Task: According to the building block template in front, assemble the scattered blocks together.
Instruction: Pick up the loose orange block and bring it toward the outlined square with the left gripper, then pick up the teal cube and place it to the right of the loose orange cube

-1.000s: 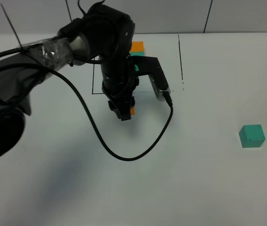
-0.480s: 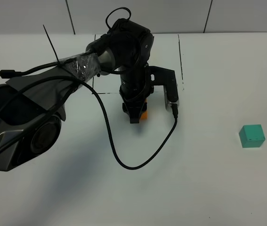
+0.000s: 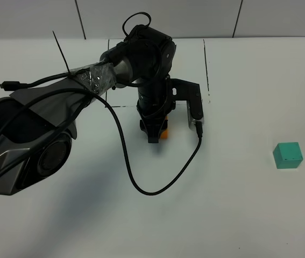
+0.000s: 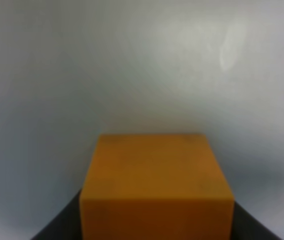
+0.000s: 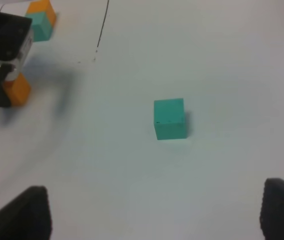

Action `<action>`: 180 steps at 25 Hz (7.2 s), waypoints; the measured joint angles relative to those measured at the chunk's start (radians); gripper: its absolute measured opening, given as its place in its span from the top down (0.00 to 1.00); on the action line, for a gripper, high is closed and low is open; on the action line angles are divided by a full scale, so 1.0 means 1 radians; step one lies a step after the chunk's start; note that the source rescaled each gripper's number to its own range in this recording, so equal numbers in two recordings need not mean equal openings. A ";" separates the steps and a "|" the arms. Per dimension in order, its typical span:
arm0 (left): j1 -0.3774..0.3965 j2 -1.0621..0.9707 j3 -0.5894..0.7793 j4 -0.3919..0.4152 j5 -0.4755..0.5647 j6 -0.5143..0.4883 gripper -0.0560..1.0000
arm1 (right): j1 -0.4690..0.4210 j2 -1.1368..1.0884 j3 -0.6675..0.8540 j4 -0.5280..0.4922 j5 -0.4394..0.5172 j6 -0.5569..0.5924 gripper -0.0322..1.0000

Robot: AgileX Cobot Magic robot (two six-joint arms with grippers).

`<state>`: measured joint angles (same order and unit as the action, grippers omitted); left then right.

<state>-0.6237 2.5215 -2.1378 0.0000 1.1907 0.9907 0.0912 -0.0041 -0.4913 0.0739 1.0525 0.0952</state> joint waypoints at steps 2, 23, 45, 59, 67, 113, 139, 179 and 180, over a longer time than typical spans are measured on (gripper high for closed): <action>0.000 0.000 0.000 0.000 0.000 -0.001 0.92 | 0.000 0.000 0.000 0.000 0.000 0.000 0.29; 0.303 -0.292 0.028 -0.052 0.002 -0.517 0.00 | 0.000 0.000 0.000 0.000 0.000 0.000 0.29; 0.605 -1.381 1.016 -0.104 -0.178 -0.841 0.00 | 0.000 0.000 0.000 0.000 0.000 0.000 0.29; 0.605 -2.033 1.446 0.000 -0.176 -1.014 0.02 | 0.000 0.000 0.000 0.000 0.000 0.000 0.29; 0.605 -2.329 1.587 0.000 -0.169 -0.984 0.04 | 0.000 0.000 0.000 0.000 0.000 0.000 0.29; 0.605 -2.526 1.634 -0.070 -0.139 -0.912 0.55 | 0.000 0.000 0.000 0.000 0.000 0.001 0.29; 0.605 -2.524 1.635 -0.070 -0.139 -0.912 0.56 | 0.000 1.400 -0.285 0.082 -0.329 -0.095 0.29; 0.605 -2.524 1.635 -0.070 -0.139 -0.912 0.56 | 0.076 1.817 -0.549 -0.091 -0.357 -0.411 0.95; 0.605 -2.524 1.635 -0.070 -0.139 -0.912 0.56 | 0.107 1.819 -0.584 -0.101 -0.338 -0.515 0.95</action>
<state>-0.0189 -0.0029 -0.5026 -0.0704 1.0521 0.0787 0.1980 1.8145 -1.0757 -0.0267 0.7145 -0.4195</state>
